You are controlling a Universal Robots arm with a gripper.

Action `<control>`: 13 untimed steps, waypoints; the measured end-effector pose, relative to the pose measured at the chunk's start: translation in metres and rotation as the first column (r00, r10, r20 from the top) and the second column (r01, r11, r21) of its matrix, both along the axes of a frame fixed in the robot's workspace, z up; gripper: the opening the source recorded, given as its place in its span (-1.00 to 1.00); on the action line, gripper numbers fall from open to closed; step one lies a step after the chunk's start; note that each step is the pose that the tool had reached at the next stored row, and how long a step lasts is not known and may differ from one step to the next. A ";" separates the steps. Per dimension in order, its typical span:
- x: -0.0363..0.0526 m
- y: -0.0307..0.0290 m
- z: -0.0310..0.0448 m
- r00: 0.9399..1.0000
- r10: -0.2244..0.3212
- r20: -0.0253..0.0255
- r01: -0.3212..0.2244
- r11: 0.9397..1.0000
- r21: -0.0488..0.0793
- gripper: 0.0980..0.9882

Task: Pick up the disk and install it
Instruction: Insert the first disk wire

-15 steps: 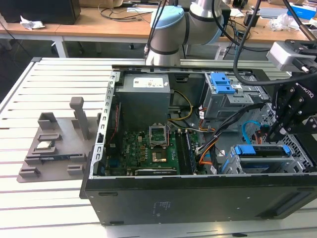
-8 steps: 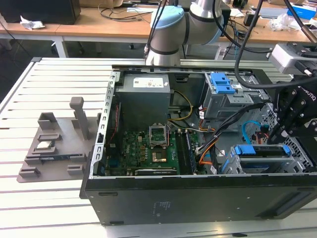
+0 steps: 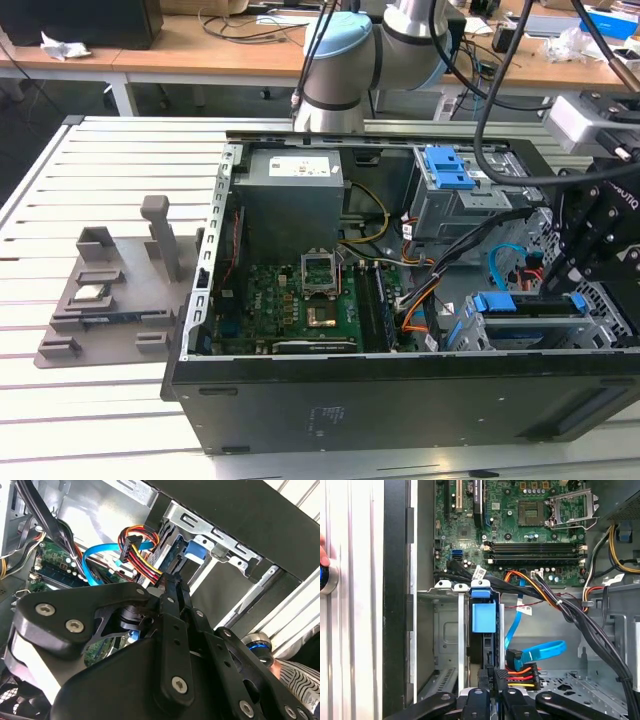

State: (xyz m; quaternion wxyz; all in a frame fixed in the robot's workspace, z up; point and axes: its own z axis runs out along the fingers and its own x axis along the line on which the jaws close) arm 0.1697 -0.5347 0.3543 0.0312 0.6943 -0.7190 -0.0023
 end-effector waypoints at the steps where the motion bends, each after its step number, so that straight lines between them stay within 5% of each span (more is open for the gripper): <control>1: 0.0000 -0.0003 -0.0003 1.000 0.000 0.000 0.000 1.000 0.000 -0.85; 13: 0.0077 0.0025 -0.0100 1.000 0.000 0.000 0.000 1.000 0.000 -0.85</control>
